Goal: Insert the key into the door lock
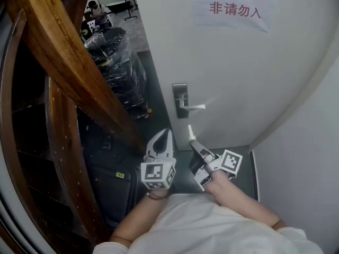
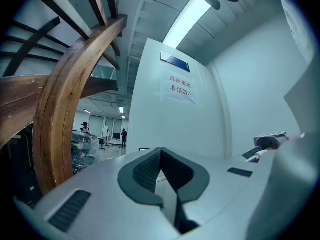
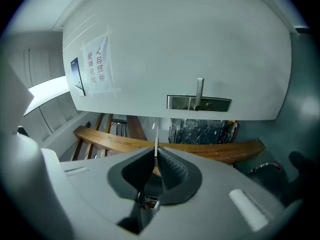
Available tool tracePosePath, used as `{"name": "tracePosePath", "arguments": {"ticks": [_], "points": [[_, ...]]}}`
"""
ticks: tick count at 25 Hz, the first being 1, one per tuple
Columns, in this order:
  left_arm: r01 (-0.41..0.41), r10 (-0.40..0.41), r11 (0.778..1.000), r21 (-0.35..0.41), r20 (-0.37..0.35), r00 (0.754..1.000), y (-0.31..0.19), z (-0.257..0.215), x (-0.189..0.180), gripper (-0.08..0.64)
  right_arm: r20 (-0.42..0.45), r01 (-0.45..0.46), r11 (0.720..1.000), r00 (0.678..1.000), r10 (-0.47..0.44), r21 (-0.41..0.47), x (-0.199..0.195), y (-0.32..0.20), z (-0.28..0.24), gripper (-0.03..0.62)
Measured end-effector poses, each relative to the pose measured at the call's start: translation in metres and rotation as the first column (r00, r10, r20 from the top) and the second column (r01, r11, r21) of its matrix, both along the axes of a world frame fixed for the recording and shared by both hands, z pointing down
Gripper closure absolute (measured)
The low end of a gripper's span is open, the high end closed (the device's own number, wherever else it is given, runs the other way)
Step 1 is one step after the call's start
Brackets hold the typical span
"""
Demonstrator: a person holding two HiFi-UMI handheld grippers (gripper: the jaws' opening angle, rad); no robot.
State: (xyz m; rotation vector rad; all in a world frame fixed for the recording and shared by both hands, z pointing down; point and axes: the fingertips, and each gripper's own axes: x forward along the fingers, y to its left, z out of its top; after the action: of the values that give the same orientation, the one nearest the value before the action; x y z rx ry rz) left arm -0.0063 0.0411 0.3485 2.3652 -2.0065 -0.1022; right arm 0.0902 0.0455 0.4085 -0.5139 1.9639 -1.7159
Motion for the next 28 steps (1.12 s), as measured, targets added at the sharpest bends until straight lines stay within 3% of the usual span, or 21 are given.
{"name": "tracePosePath", "arguments": {"ticks": [17, 28], "points": [[-0.021, 0.021, 1.000, -0.004, -0.024, 0.999, -0.009, 0.001, -0.005, 0.555, 0.007, -0.025, 1.000, 1.000, 0.025, -0.002, -0.001, -0.010, 0.001, 0.569], [-0.052, 0.050, 0.998, -0.037, -0.042, 0.998, -0.074, 0.022, -0.044, 0.555, -0.034, -0.057, 0.997, 0.998, 0.055, -0.045, -0.032, -0.063, 0.028, 0.569]]}}
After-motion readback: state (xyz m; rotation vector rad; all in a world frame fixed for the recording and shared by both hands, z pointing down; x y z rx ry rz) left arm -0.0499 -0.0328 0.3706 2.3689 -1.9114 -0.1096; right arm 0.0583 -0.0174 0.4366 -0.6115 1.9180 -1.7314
